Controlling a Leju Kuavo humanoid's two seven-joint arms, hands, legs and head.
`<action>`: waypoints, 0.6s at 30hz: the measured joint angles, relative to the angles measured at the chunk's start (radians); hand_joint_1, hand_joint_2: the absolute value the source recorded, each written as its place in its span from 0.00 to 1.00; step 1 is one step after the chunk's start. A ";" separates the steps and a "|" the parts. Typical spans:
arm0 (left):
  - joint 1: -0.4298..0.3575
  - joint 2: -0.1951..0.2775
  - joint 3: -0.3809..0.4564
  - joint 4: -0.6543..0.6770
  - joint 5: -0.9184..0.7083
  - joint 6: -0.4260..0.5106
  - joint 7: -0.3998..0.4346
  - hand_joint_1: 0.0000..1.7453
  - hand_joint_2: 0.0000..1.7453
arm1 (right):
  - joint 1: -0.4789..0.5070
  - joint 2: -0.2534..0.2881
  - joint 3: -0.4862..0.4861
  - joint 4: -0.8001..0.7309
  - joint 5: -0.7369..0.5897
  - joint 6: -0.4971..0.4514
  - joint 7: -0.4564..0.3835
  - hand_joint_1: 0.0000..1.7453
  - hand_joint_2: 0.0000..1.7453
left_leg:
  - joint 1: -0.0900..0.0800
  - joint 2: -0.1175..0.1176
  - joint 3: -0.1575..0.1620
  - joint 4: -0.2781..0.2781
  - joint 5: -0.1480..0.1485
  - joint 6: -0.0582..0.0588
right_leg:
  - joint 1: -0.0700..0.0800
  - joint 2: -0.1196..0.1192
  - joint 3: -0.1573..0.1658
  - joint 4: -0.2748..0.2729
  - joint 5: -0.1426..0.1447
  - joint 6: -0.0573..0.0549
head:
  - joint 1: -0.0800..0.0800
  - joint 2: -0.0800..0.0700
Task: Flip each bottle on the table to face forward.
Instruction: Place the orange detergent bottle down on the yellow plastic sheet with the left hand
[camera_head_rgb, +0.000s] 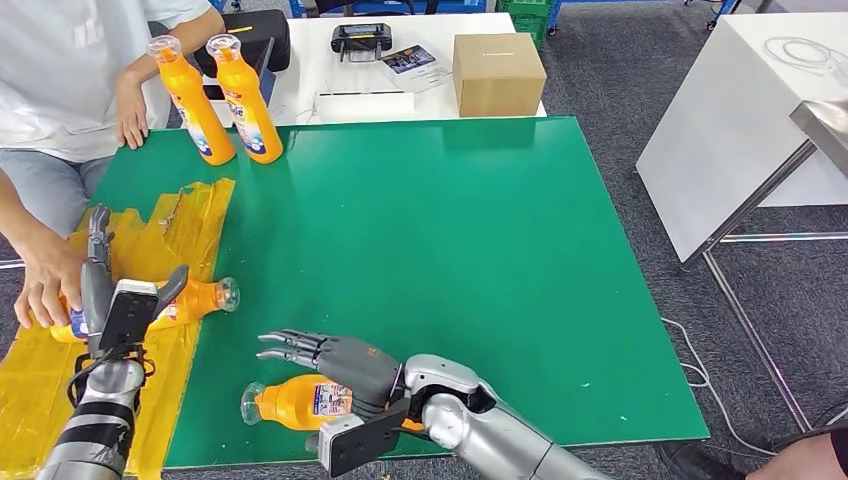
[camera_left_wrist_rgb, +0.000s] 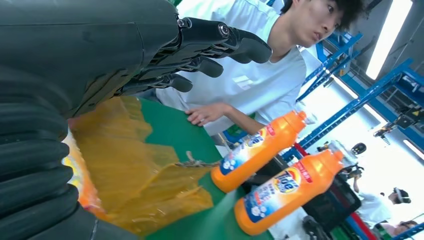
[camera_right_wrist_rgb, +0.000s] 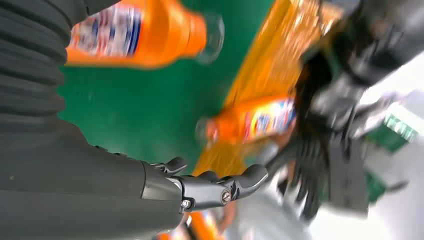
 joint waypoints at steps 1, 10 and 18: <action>-0.003 -0.002 -0.002 0.000 0.002 0.000 0.000 0.00 1.00 | -0.006 0.001 0.011 0.008 -0.006 0.008 -0.002 0.00 1.00 | 0.000 0.000 0.000 0.000 0.000 0.000 | 0.000 0.000 0.000 0.000 0.000 0.000 | 0.000 0.000; -0.015 -0.013 -0.023 0.000 0.025 0.001 0.000 0.00 1.00 | -0.045 0.004 0.078 0.070 -0.016 0.026 0.007 0.00 1.00 | 0.000 0.000 0.000 0.000 0.000 0.000 | 0.000 0.000 0.000 0.000 0.000 0.000 | 0.000 0.000; -0.021 -0.018 -0.029 0.000 0.037 0.003 0.000 0.00 1.00 | -0.078 0.005 0.134 0.135 -0.006 0.020 0.022 0.00 1.00 | 0.000 0.000 0.000 0.000 0.000 0.000 | 0.000 0.000 0.000 0.000 0.000 0.000 | 0.000 0.000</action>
